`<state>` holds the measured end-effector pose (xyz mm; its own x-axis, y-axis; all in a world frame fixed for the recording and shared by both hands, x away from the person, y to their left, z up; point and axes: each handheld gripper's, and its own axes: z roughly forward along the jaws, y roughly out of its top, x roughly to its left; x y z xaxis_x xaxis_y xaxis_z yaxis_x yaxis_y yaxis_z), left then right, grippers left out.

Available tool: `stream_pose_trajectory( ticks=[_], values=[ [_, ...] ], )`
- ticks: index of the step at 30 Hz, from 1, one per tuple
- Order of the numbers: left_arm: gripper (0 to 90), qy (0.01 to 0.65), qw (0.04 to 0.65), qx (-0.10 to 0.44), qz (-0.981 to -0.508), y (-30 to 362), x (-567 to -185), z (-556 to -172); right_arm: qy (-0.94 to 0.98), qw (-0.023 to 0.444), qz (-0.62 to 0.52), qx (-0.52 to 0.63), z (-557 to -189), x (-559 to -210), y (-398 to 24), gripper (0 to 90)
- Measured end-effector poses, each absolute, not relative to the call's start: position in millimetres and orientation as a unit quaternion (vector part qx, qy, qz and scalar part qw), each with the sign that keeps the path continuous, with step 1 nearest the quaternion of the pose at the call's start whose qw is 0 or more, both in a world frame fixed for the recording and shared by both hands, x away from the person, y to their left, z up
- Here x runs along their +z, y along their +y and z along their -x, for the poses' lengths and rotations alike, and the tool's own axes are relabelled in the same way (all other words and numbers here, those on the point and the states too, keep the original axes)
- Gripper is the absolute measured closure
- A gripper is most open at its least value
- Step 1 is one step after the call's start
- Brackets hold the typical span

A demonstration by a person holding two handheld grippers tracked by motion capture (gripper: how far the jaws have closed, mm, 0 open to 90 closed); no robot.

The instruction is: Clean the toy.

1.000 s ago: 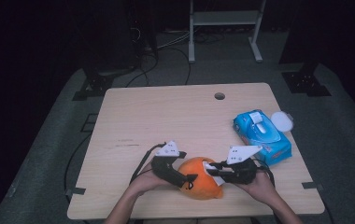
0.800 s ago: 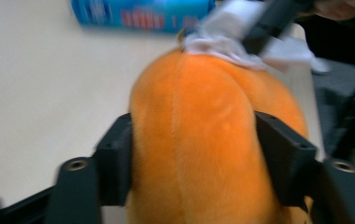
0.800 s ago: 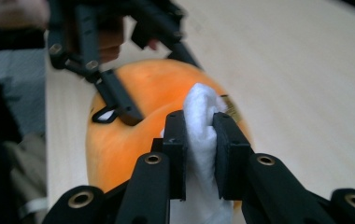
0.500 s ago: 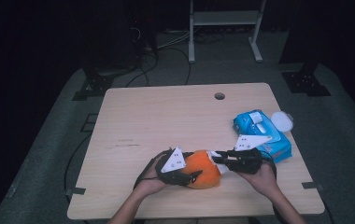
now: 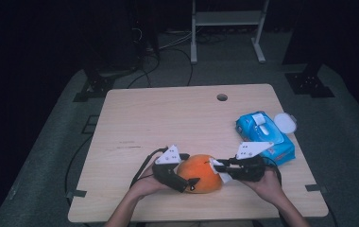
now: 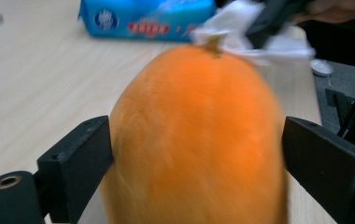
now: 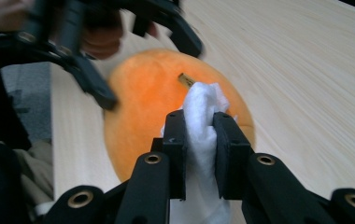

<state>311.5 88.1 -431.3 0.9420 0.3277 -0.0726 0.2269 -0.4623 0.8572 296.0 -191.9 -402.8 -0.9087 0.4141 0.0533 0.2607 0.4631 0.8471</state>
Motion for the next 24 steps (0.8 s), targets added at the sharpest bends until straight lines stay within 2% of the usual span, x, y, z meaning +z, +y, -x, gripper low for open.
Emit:
stream_pose_trajectory(
  ticks=[2, 5, 7, 9, 16, 24],
  values=[
    [13.4, 0.158, 0.491, 0.06, -0.855, 85, -436, -310, 0.853, 0.083, -0.191, 0.479, -294, -400, -185, 75.9],
    [33.2, 0.151, 0.491, 0.11, -0.851, 84, -430, -307, 0.857, 0.108, -0.184, 0.469, -293, -394, -178, 76.0],
    [37.5, 0.149, 0.5, 0.14, -0.841, 84, -425, -305, 0.854, 0.128, -0.189, 0.467, -295, -389, -179, 76.1],
    [37.3, 0.153, 0.497, 0.16, -0.839, 86, -423, -307, 0.848, 0.134, -0.201, 0.472, -298, -387, -184, 76.2],
    [28.9, 0.173, 0.495, 0.124, -0.842, 97, -435, -314, 0.85, 0.107, -0.263, 0.444, -322, -419, -209, 76.3],
    [26.7, 0.117, 0.495, 0.144, -0.849, 83, -437, -302, 0.818, 0.082, -0.223, 0.524, -308, -392, -198, 76.3]
  ],
)
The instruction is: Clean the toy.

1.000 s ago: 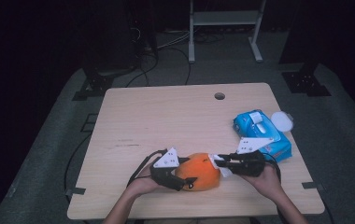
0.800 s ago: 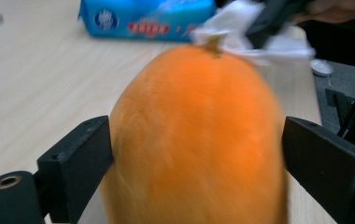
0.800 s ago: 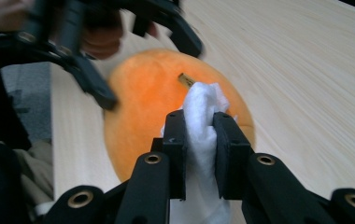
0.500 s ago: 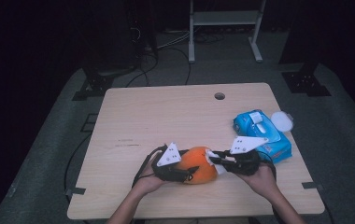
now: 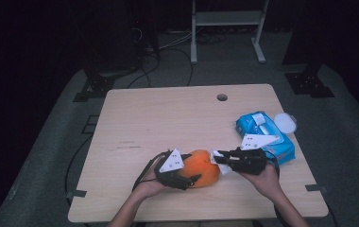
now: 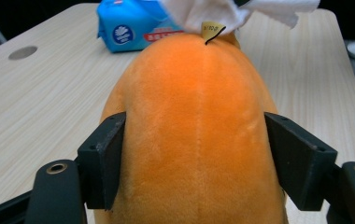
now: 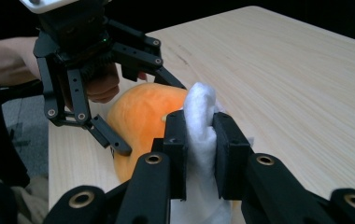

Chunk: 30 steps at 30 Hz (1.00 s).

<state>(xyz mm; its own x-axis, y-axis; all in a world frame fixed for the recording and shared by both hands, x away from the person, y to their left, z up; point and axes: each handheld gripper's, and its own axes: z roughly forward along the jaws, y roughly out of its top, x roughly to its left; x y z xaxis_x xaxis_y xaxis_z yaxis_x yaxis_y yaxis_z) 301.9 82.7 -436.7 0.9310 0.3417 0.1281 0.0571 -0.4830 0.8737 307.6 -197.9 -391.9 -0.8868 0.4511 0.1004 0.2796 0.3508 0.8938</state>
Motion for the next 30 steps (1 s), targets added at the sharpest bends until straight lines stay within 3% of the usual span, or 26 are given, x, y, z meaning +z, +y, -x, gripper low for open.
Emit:
stream_pose_trajectory(
  ticks=[8, 15, 21, 25, 30],
  values=[
    [26.1, 0.123, 0.498, 0.138, -0.847, 85, -439, -305, 0.828, 0.078, -0.259, 0.492, -318, -414, -212, 76.3],
    [25.3, 0.11, 0.5, 0.141, -0.847, 81, -439, -301, 0.822, 0.074, -0.215, 0.522, -305, -392, -196, 76.3],
    [25.7, 0.109, 0.503, 0.135, -0.847, 82, -439, -301, 0.836, 0.077, -0.229, 0.492, -312, -407, -200, 76.3],
    [25.5, 0.101, 0.498, 0.143, -0.85, 76, -437, -299, 0.824, 0.087, -0.221, 0.514, -304, -391, -200, 76.3],
    [25.4, 0.089, 0.489, 0.151, -0.854, 72, -436, -296, 0.847, 0.115, -0.178, 0.488, -296, -382, -172, 76.3]
  ],
)
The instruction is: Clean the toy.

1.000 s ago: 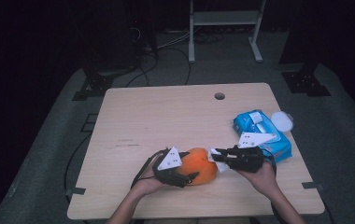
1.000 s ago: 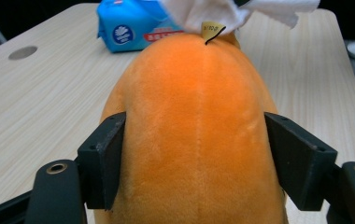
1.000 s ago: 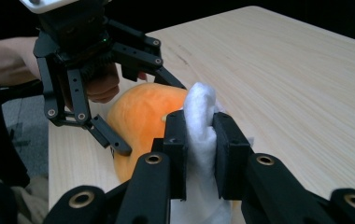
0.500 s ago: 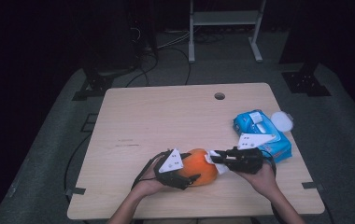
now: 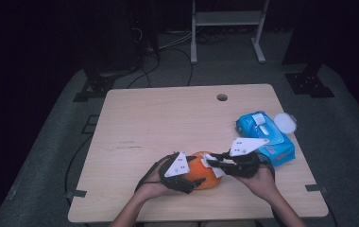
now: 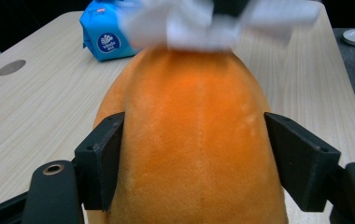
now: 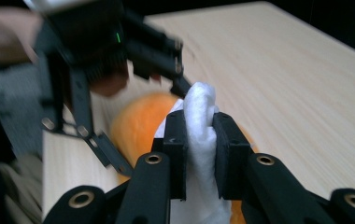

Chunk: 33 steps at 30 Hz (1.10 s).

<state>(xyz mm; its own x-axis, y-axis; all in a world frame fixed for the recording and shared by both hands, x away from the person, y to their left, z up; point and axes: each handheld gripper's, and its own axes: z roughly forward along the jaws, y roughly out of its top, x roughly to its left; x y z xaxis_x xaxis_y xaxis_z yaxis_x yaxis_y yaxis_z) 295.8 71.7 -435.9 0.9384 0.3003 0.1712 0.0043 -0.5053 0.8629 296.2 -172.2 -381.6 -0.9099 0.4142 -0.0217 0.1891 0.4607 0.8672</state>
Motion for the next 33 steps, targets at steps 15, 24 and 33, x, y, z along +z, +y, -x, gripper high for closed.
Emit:
stream_pose_trajectory(
  ticks=[15, 24, 33],
  values=[
    [10.3, 0.148, 0.49, 0.12, -0.85, 81, -431, -307, 0.857, 0.121, -0.202, 0.457, -303, -397, -188, 76.4],
    [20.7, 0.117, 0.481, 0.145, -0.857, 66, -429, -295, 0.84, 0.115, -0.189, 0.495, -295, -382, -187, 76.3],
    [10.0, 0.166, 0.489, 0.128, -0.846, 70, -432, -304, 0.853, 0.124, -0.198, 0.467, -300, -392, -191, 76.4]
  ],
)
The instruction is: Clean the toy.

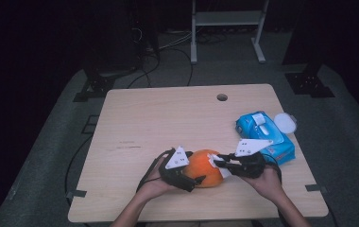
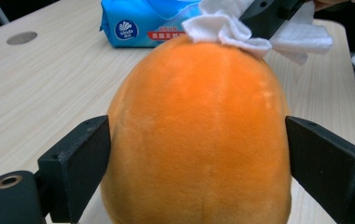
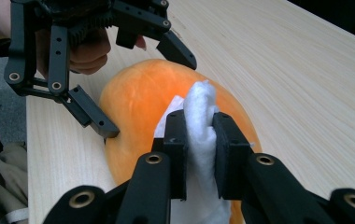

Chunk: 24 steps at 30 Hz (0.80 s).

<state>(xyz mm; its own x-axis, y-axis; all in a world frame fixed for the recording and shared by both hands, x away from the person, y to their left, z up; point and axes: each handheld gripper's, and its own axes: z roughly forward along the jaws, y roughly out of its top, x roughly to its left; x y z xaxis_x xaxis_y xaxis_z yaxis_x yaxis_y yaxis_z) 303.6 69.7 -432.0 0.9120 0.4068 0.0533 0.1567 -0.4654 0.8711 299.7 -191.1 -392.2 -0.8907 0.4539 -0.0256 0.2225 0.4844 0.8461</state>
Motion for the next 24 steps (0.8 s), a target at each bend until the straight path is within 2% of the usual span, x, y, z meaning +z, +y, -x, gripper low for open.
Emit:
stream_pose_trajectory(
  ticks=[3, 7, 9, 13, 15, 19, 24],
  values=[
    [20.5, 0.15, 0.485, 0.143, -0.849, 66, -429, -298, 0.852, 0.126, -0.198, 0.468, -296, -388, -189, 76.4],
    [23.3, 0.104, 0.479, 0.158, -0.857, 55, -423, -287, 0.852, 0.132, -0.162, 0.48, -285, -375, -171, 76.4],
    [20.5, 0.098, 0.476, 0.158, -0.859, 53, -424, -286, 0.86, 0.137, -0.151, 0.468, -283, -374, -166, 76.5],
    [9.3, 0.141, 0.494, 0.128, -0.849, 62, -429, -297, 0.86, 0.135, -0.167, 0.463, -289, -382, -174, 76.6],
    [8.5, 0.146, 0.488, 0.118, -0.852, 63, -431, -299, 0.858, 0.138, -0.178, 0.462, -291, -383, -180, 76.6],
    [23.1, 0.135, 0.491, 0.122, -0.852, 60, -429, -296, 0.856, 0.143, -0.186, 0.462, -293, -381, -185, 76.6],
    [26.1, 0.117, 0.482, 0.138, -0.857, 53, -424, -287, 0.856, 0.13, -0.159, 0.474, -282, -375, -171, 76.5]
  ],
)
